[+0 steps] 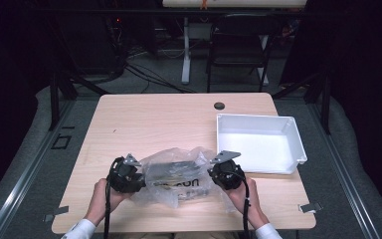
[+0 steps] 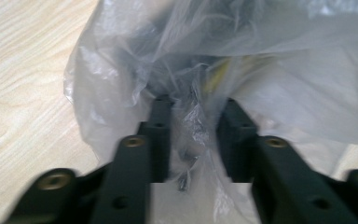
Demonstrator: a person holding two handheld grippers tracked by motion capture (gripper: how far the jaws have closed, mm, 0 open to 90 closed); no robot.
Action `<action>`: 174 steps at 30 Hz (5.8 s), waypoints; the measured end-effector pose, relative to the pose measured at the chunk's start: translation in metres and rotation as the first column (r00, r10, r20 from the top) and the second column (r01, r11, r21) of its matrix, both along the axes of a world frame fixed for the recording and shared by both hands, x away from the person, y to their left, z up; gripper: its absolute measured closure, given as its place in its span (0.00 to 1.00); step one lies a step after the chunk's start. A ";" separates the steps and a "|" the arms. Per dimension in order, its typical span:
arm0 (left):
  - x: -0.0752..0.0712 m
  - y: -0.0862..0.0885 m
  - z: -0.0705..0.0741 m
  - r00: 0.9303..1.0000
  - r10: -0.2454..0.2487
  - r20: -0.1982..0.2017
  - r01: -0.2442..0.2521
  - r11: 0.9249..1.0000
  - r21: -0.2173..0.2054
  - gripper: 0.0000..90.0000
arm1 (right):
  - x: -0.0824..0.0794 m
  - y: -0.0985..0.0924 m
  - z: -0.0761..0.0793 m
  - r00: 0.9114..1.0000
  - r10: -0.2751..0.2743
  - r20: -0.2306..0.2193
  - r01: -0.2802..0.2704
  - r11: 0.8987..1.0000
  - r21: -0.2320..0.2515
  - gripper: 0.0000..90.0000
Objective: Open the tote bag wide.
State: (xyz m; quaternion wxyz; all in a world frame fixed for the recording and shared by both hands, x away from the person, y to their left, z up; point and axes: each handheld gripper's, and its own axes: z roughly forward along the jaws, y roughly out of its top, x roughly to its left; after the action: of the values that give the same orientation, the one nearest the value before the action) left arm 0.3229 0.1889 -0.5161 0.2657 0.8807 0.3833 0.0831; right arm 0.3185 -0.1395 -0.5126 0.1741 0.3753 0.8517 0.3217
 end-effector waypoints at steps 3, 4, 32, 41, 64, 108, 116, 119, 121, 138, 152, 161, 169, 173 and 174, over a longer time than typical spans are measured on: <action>0.000 0.006 0.004 1.000 -0.007 0.004 0.007 0.999 -0.040 0.94 | -0.001 0.000 0.001 1.000 -0.001 0.009 0.001 1.000 -0.004 0.94; 0.000 0.006 0.004 1.000 -0.007 0.004 0.007 0.999 -0.040 0.94 | -0.001 0.000 0.001 1.000 -0.001 0.009 0.001 1.000 -0.004 0.94; 0.038 0.066 -0.005 0.969 0.210 -0.126 -0.228 0.963 -0.143 0.99 | 0.030 -0.006 -0.015 0.989 -0.137 -0.051 0.136 0.990 -0.029 0.95; 0.051 0.066 -0.015 0.965 0.236 -0.111 -0.244 0.968 -0.064 0.99 | 0.033 0.001 -0.021 0.989 -0.143 -0.046 0.139 0.987 -0.081 0.94; 0.063 0.065 -0.017 0.965 0.237 -0.110 -0.241 0.970 -0.023 0.84 | 0.028 -0.002 -0.004 0.995 -0.089 -0.053 0.086 0.995 -0.059 0.52; 0.041 0.006 0.026 0.998 0.024 -0.060 -0.028 0.998 -0.064 0.28 | 0.031 0.030 -0.011 0.997 -0.064 0.052 0.068 0.994 -0.081 0.97; 0.053 0.023 0.006 0.996 0.060 -0.069 -0.067 0.994 -0.089 0.93 | 0.037 0.031 -0.019 0.996 -0.082 0.040 0.086 0.992 -0.094 0.96; 0.055 0.028 0.006 0.993 0.110 -0.043 -0.113 0.989 -0.095 0.99 | 0.038 0.031 -0.021 0.995 -0.093 0.037 0.096 0.990 -0.103 0.96; 0.057 0.031 0.005 0.989 0.145 -0.036 -0.148 0.985 -0.088 0.99 | 0.039 0.031 -0.023 0.994 -0.108 0.029 0.110 0.988 -0.107 0.95; 0.072 0.032 -0.025 0.976 0.203 -0.072 -0.196 0.976 0.093 1.00 | 0.043 0.034 -0.038 0.991 -0.126 -0.037 0.117 0.973 -0.200 0.97; 0.069 0.037 -0.024 0.979 0.173 -0.107 -0.159 0.979 0.129 1.00 | 0.034 0.037 -0.035 0.975 -0.035 -0.217 -0.020 0.969 -0.246 0.99; 0.065 0.046 -0.011 0.980 0.170 -0.107 -0.164 0.984 0.064 0.84 | 0.023 0.029 -0.015 0.977 0.050 -0.209 -0.092 0.976 -0.196 0.77; 0.060 0.050 -0.001 0.978 0.184 -0.096 -0.183 0.983 0.017 0.67 | 0.011 0.021 0.012 0.992 0.108 -0.066 -0.113 0.990 -0.083 0.52; 0.060 0.050 -0.003 0.980 0.180 -0.090 -0.179 0.984 0.014 0.72 | 0.009 0.026 0.012 0.989 0.143 -0.039 -0.146 0.986 -0.081 0.57; 0.060 0.049 -0.004 0.980 0.175 -0.090 -0.175 0.985 0.015 0.75 | 0.010 0.028 0.008 0.990 0.140 -0.035 -0.143 0.983 -0.111 0.70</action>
State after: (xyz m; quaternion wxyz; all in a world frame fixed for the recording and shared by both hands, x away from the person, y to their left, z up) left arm 0.3829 0.2383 -0.5201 0.2365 0.8474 0.4706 0.0672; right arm 0.3283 -0.1119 -0.5042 0.1601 0.3079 0.8954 0.2791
